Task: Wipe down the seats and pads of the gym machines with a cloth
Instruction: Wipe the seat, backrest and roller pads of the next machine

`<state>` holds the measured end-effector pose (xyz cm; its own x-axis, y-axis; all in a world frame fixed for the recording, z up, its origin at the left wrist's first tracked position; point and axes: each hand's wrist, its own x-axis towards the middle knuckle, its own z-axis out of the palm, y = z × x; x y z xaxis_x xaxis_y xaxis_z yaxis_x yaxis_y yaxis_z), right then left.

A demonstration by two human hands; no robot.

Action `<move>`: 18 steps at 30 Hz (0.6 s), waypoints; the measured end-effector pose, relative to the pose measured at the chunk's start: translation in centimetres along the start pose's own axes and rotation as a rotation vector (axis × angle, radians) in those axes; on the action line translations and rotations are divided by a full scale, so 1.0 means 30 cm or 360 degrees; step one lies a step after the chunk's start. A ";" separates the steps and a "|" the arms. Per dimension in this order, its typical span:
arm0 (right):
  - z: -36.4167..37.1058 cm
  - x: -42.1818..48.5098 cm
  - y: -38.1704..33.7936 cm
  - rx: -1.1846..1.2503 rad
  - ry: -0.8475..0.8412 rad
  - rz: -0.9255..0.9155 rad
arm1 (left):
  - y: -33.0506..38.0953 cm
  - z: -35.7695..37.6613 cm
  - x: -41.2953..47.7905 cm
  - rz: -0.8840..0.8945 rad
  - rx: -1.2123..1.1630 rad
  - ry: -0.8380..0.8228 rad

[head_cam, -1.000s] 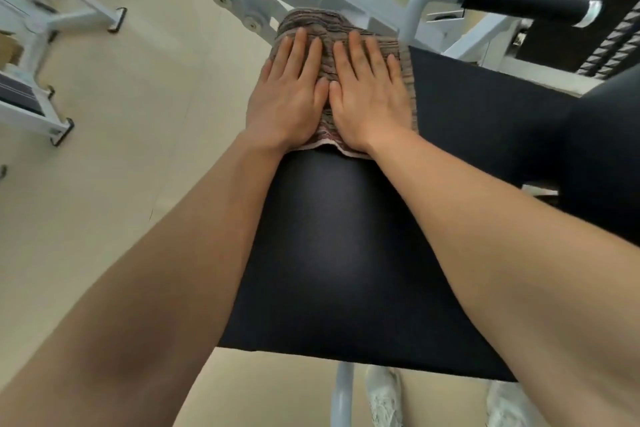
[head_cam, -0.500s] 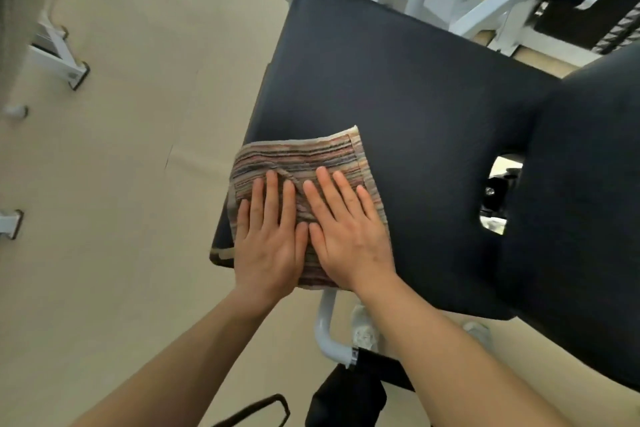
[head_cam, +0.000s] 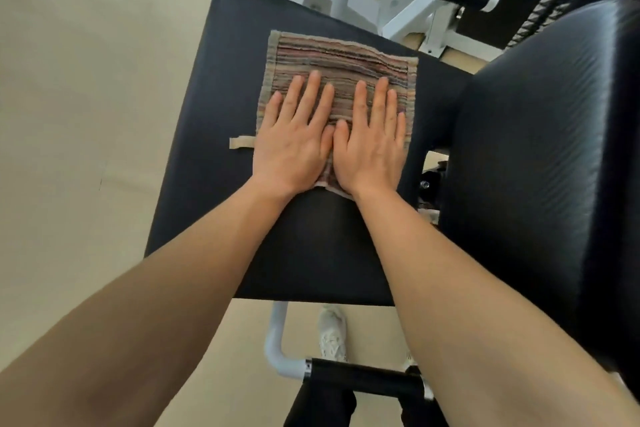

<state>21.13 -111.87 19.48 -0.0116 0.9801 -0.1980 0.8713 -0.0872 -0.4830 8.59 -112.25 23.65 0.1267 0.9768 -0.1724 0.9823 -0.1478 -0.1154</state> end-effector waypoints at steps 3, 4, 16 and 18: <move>0.042 -0.233 0.035 -0.0007 -0.0006 0.0143 | 0.036 0.036 -0.216 0.0181 -0.0012 -0.0078; 0.055 -0.337 0.048 -0.0016 -0.0036 0.0144 | 0.048 0.046 -0.307 0.0201 -0.0001 -0.0124; 0.013 -0.248 0.132 0.0040 -0.0144 0.0245 | 0.160 0.055 -0.219 0.0193 -0.0002 -0.0074; -0.021 -0.117 0.145 0.0100 -0.0120 0.0263 | 0.187 0.047 -0.093 0.0155 -0.0014 -0.0001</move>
<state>25.28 -115.59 18.60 0.0904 0.9356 -0.3412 0.8320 -0.2593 -0.4904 13.54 -116.02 22.11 0.2217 0.9577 -0.1833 0.9664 -0.2409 -0.0897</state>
